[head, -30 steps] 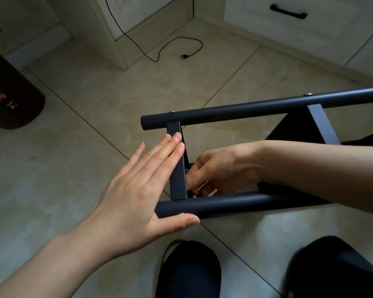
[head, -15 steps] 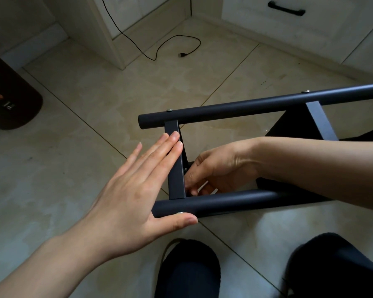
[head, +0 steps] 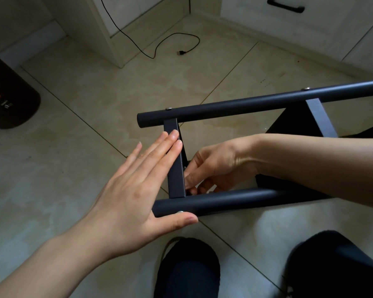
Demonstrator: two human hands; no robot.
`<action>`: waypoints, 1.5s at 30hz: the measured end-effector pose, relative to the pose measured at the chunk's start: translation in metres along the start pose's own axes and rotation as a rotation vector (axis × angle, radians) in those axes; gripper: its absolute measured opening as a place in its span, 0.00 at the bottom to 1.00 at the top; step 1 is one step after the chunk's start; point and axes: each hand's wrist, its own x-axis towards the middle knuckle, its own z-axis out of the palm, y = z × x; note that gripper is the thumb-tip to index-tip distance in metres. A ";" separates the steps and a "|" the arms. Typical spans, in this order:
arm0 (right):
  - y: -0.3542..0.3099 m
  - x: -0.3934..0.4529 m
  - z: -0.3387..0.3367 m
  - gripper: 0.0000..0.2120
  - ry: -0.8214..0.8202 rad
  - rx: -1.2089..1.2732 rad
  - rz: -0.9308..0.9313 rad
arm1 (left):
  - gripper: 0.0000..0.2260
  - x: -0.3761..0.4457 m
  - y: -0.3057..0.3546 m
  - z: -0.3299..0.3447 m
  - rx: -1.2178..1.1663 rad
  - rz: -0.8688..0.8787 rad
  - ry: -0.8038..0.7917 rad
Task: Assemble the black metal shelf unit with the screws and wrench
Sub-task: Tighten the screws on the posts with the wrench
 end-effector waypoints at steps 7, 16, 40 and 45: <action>0.002 -0.003 0.000 0.06 0.025 -0.020 -0.015 | 0.46 -0.001 0.000 0.000 0.001 0.000 -0.002; 0.002 -0.002 0.001 0.09 0.031 -0.037 -0.034 | 0.46 0.000 0.001 0.000 0.001 0.001 0.000; 0.002 0.004 0.007 0.07 0.041 -0.037 -0.018 | 0.47 -0.001 0.000 0.000 -0.008 -0.001 -0.003; 0.002 -0.001 -0.001 0.05 0.009 -0.016 0.014 | 0.47 -0.001 0.000 -0.001 -0.005 -0.002 -0.006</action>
